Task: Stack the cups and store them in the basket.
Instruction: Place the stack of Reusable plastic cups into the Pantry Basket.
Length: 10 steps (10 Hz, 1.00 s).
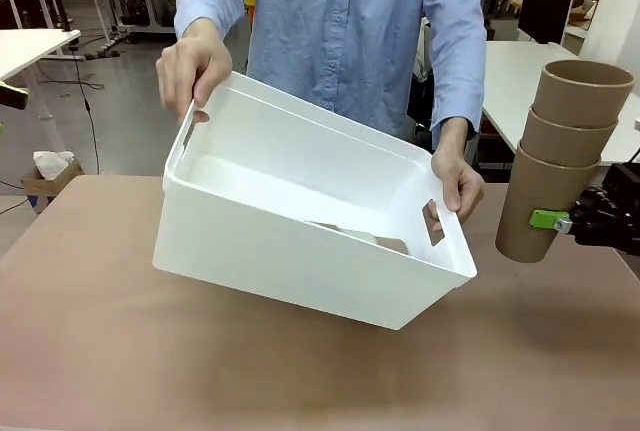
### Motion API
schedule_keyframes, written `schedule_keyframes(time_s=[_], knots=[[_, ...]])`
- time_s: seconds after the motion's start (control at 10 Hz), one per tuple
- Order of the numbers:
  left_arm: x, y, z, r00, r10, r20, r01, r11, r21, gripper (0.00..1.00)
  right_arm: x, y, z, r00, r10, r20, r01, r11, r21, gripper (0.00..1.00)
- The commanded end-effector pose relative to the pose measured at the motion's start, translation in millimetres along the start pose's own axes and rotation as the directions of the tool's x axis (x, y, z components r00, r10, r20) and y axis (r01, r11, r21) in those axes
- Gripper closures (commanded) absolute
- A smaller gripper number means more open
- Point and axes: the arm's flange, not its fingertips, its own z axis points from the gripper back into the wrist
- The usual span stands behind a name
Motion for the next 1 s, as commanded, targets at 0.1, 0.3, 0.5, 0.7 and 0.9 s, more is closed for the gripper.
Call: schedule_keyframes(time_s=[0.1,0.3,0.5,0.7,0.9], knots=[[2,-1,1,1.0,0.003,0.009,-0.003,1.0,-0.003,0.0,5,1,0,1.0,0.003,0.005,-0.003,1.0,0.0,0.13],[2,-1,1,1.0,0.003,0.009,-0.003,1.0,-0.003,0.0,5,1,0,1.0,0.003,0.005,-0.003,1.0,0.0,0.13],[2,-1,1,1.0,0.003,0.009,-0.003,1.0,-0.003,0.0,5,1,0,1.0,0.003,0.005,-0.003,1.0,0.0,0.13],[2,-1,1,1.0,0.003,0.009,-0.003,1.0,-0.003,0.0,30,6,1,1.0,0.009,0.009,-0.008,1.0,-0.016,0.13],[2,-1,1,1.0,0.003,0.009,-0.003,1.0,-0.003,0.0,87,18,-5,1.0,0.013,-0.022,-0.013,0.999,-0.035,0.13]])
